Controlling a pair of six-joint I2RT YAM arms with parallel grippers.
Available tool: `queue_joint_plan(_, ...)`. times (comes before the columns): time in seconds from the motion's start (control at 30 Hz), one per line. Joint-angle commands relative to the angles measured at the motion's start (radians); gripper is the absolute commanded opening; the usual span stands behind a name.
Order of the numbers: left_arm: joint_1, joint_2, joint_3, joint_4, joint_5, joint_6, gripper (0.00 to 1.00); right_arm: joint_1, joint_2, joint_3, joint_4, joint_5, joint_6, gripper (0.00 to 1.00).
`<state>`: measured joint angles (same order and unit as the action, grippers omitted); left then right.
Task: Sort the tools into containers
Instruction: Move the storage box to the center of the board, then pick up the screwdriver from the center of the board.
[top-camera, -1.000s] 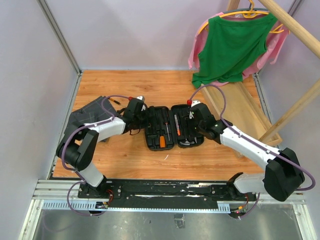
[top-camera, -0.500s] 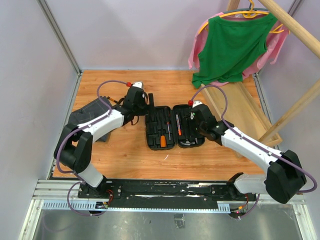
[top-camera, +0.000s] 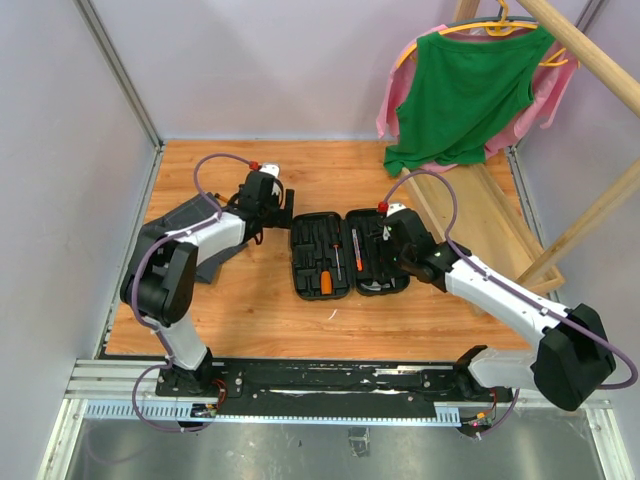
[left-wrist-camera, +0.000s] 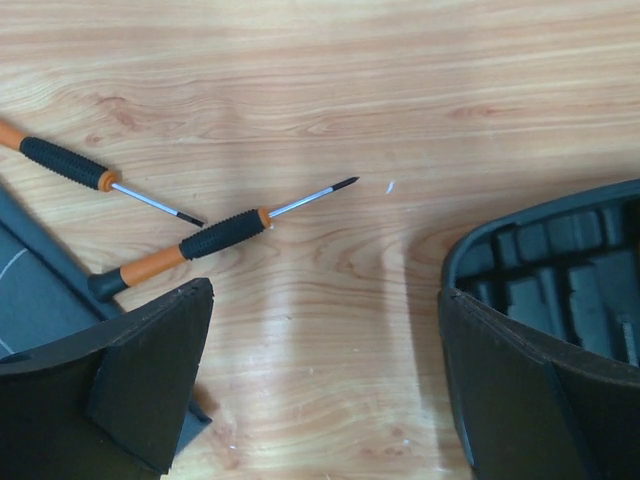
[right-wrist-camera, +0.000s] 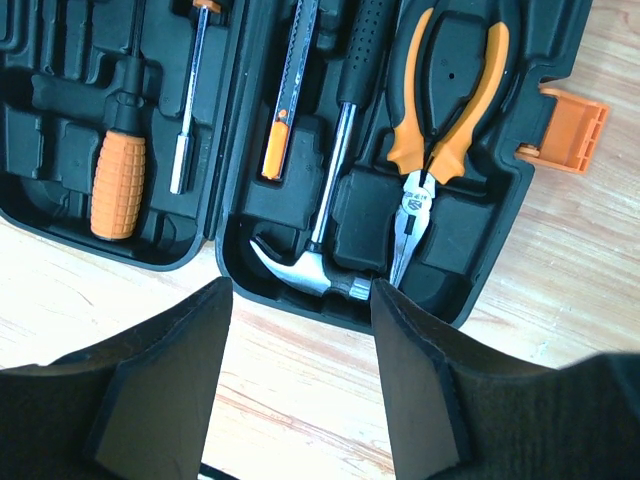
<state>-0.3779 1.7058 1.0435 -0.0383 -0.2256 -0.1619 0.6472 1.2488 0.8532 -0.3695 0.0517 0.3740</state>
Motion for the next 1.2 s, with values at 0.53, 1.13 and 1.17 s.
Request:
queue_joint_plan(0.53,0.179,0.143,0.09,0.005,0.19,0.137,0.99,-0.003,0.048,0.015,-0.023,-0.049,-0.005,0.59)
queue_joint_plan(1.13,0.197,0.247,0.146,-0.048,0.198,0.167,0.95,-0.003,0.083,0.035,-0.021,-0.077,0.0,0.59)
queue_joint_plan(1.17,0.197,0.25,0.15,-0.054,0.201,0.167,0.94,-0.003,0.084,0.035,-0.022,-0.078,0.0,0.59)
